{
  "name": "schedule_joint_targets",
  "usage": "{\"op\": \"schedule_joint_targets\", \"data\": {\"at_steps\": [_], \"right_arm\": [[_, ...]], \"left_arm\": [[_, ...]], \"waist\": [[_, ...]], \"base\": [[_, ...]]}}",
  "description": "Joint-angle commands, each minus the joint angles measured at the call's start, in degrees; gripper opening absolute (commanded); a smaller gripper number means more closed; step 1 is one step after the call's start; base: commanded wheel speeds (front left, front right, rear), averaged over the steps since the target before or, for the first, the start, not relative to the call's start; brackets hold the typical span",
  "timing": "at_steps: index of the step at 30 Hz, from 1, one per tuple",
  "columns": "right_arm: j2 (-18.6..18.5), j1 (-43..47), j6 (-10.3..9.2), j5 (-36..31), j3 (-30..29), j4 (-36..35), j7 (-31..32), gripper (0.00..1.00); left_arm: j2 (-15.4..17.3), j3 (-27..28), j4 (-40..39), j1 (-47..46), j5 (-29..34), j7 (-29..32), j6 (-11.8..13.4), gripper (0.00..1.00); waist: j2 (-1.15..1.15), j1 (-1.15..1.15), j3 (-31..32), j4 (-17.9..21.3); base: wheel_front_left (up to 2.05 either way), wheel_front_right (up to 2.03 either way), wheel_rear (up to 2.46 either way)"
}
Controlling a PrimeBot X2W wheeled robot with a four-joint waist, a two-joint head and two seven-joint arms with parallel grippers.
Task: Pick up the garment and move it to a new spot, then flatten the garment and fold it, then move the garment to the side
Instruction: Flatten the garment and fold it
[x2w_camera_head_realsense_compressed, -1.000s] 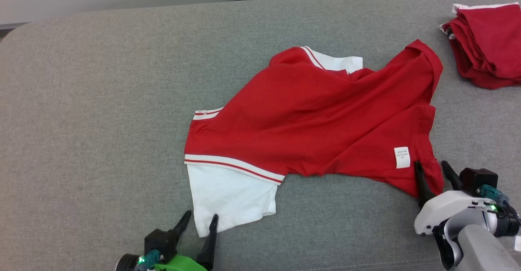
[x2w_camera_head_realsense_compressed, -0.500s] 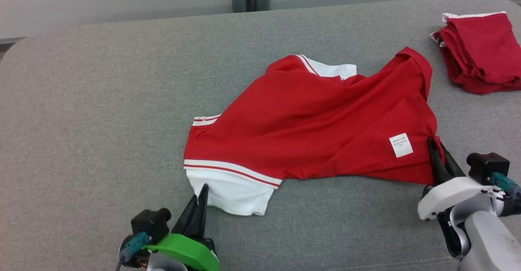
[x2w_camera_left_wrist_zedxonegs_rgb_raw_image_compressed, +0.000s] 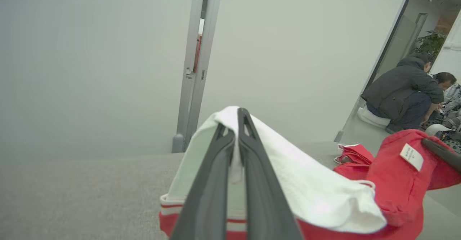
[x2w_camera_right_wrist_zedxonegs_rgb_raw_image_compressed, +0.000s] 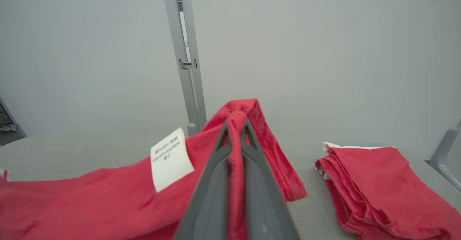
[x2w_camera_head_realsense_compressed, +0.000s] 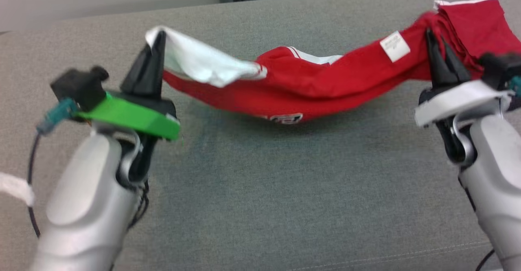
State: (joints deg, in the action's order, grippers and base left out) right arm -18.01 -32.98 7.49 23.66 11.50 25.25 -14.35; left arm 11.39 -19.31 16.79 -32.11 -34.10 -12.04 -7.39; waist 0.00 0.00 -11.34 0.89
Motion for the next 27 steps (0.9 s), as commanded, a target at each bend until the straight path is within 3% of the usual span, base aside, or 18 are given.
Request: {"op": "schedule_joint_targets", "data": {"at_steps": [1, 8, 15, 21, 27], "right_arm": [[0.0, -5.2, 0.0, 2.0, 0.7, 1.1, 1.3, 0.0], [0.9, -31.7, 0.01, 10.2, 0.3, 10.0, 8.1, 0.0], [2.6, -53.8, 0.01, 12.6, 0.3, 19.9, 9.6, 0.0], [2.8, -65.1, 0.01, 12.1, 1.9, 26.2, 7.2, 0.0], [3.2, -67.0, 0.01, 13.9, 5.9, 28.0, 5.2, 0.0]], "left_arm": [[1.7, -0.4, 0.7, -6.2, -1.2, 1.5, -0.2, 0.0], [4.2, 1.2, 10.9, -36.1, -6.3, 7.3, -0.2, 0.0], [2.9, -0.1, 22.5, -61.6, -5.6, 5.5, -0.2, 0.0], [1.7, -2.6, 27.4, -74.0, -6.2, 3.3, -0.2, 0.0], [2.0, -6.5, 28.8, -75.7, -8.1, 0.5, -0.2, 0.0]], "waist": [[0.0, 0.0, -4.0, 0.7], [0.0, 0.0, -14.4, 2.0], [0.0, 0.0, -19.4, 2.5], [0.0, 0.0, -20.8, 2.1], [0.0, 0.0, -22.3, 1.5]], "base": [[0.0, 0.0, 0.0], [0.0, 0.0, 0.0], [0.0, 0.0, 0.0], [0.0, 0.0, 0.0], [0.0, 0.0, 0.0]]}}
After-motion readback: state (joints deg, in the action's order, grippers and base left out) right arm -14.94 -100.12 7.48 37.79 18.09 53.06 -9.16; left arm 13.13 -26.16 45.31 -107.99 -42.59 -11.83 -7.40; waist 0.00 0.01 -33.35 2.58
